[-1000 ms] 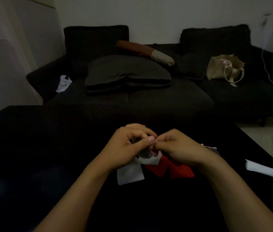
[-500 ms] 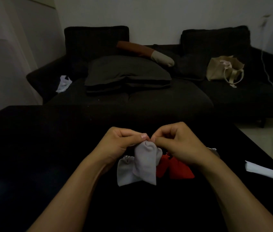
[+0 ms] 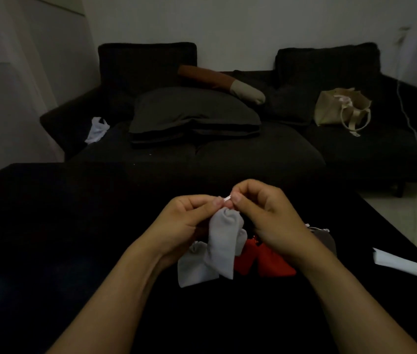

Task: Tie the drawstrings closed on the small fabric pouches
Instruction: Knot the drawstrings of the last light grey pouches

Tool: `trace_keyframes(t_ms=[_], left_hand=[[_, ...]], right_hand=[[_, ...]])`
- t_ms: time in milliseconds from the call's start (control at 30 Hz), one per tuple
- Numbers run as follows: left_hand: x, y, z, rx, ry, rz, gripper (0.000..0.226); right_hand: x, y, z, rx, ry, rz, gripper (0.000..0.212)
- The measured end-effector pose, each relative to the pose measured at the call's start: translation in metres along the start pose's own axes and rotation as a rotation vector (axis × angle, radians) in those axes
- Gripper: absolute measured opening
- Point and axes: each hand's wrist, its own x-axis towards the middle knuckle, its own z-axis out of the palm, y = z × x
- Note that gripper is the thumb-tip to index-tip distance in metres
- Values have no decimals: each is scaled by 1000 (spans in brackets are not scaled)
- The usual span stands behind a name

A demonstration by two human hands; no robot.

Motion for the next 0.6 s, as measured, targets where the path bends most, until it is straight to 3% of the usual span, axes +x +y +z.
trace_keyframes(t_ms=[167, 267, 400, 500, 600], left_hand=[[4, -1, 10, -277, 44, -80, 23], [4, 1, 8, -240, 51, -122, 20], [1, 5, 8, -119, 48, -87, 16], [1, 3, 8, -132, 45, -82, 15], [1, 2, 8, -219, 45, -95, 16]], right_hand=[[1, -3, 6, 283, -64, 169, 28], [2, -3, -3, 190, -106, 57, 12], [1, -2, -8, 55, 3, -78, 7], [1, 0, -5, 123, 9, -12, 10], [2, 2, -1, 160, -89, 90, 22]])
